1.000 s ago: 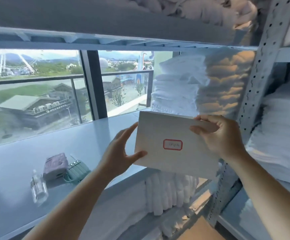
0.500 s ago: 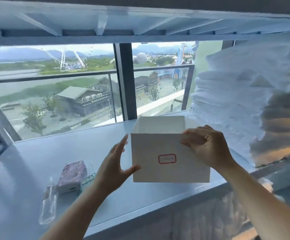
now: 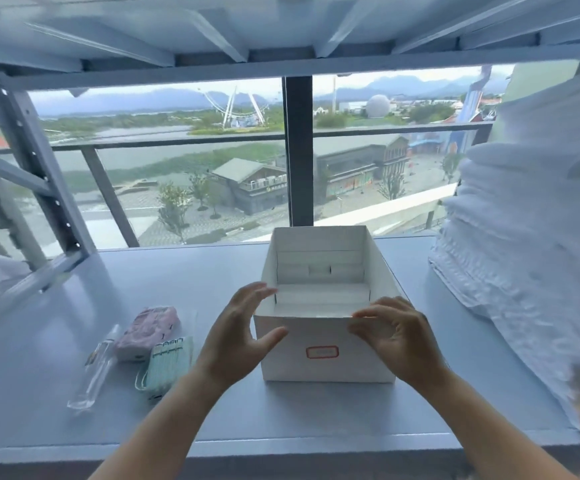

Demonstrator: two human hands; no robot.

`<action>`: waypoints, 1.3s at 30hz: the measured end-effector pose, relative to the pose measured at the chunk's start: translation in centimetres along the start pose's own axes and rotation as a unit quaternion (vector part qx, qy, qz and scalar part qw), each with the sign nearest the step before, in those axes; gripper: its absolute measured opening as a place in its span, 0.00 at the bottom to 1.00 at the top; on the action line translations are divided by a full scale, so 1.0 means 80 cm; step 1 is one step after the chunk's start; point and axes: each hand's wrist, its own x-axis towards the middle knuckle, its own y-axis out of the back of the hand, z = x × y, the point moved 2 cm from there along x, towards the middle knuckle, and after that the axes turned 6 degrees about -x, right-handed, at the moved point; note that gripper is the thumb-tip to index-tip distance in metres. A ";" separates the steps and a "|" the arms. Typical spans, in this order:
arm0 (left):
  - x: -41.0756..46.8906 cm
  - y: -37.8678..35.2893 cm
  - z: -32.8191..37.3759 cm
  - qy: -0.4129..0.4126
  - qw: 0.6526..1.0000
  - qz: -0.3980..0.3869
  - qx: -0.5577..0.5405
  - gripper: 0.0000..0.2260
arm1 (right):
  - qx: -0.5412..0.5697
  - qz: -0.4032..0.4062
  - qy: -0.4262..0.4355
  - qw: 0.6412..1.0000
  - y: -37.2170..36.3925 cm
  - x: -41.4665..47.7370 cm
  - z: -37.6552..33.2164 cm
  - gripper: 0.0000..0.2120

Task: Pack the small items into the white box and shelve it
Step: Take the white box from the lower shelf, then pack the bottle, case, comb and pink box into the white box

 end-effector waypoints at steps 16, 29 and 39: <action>-0.018 -0.042 0.026 0.175 0.982 0.077 -0.006 0.25 | 0.166 -0.094 -0.161 0.968 0.022 0.000 0.038 0.42; -0.062 -0.039 0.046 0.187 0.970 0.152 -0.018 0.23 | 0.182 -0.112 -0.141 0.967 0.032 -0.027 0.026 0.30; -0.064 0.020 0.036 0.194 0.973 0.090 0.092 0.26 | -0.027 -0.125 0.022 0.992 0.020 0.023 -0.040 0.39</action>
